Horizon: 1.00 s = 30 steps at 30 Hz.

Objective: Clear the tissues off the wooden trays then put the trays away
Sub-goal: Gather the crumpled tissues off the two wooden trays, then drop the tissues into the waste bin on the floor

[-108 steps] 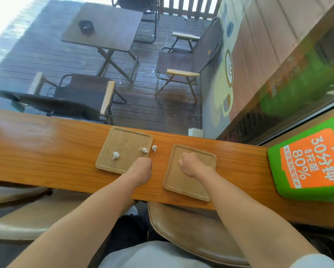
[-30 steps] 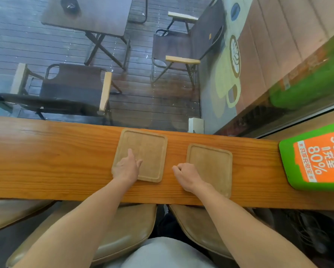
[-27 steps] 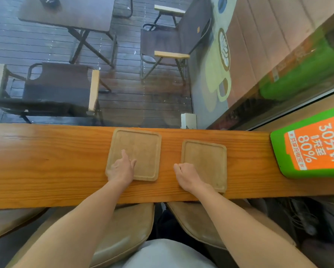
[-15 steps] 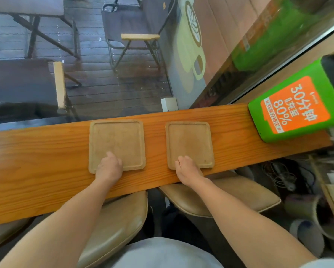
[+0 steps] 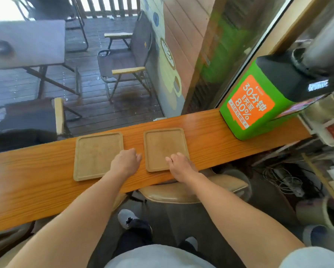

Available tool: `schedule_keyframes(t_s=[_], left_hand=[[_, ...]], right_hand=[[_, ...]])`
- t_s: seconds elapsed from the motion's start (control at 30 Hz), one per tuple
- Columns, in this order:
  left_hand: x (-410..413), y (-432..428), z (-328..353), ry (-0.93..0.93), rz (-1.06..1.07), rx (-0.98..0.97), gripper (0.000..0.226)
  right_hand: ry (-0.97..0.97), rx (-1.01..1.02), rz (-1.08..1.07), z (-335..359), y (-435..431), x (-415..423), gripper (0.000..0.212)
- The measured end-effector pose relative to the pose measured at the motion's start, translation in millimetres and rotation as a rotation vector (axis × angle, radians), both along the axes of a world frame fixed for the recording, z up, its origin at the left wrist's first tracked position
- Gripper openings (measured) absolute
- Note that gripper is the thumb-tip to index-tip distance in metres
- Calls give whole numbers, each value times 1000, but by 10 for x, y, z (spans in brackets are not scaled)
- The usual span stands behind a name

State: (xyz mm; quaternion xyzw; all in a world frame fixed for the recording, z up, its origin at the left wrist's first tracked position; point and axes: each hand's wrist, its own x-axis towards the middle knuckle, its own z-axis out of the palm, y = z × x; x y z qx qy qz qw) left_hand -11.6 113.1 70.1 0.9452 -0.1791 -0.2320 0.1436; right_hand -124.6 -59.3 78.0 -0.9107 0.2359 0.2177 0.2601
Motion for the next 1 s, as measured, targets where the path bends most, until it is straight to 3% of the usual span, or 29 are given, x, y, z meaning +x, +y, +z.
schedule_keyframes(t_s=[0.13,0.23,0.47,0.6,0.67,0.77,1.0], left_hand=[[-430,-772,339,-71,-74,-35,36],[-884,-1380,495,-59,-163,-68,31],[-2201,-2701,777,-80,-523,-202,22],[-2932,-3225,774,30,-711,-213,21],[-3190,-3374,713,70,-787,-195,24],[-3346,-3481,555,63,-855,-135,28],[-2973,-3658,191,126,-938,63,36]], right_hand=[[-136,-81,16,273,-543,-578,33],[-216,-141,-105,429,-1066,-1135,39],[-189,-273,-412,556,-2145,-2724,40],[-133,-274,-601,499,-2474,-3475,25],[-110,-311,-660,439,-2557,-3723,30],[-65,-328,-716,360,-2603,-3895,44],[12,-302,-725,104,-2645,-3892,43]])
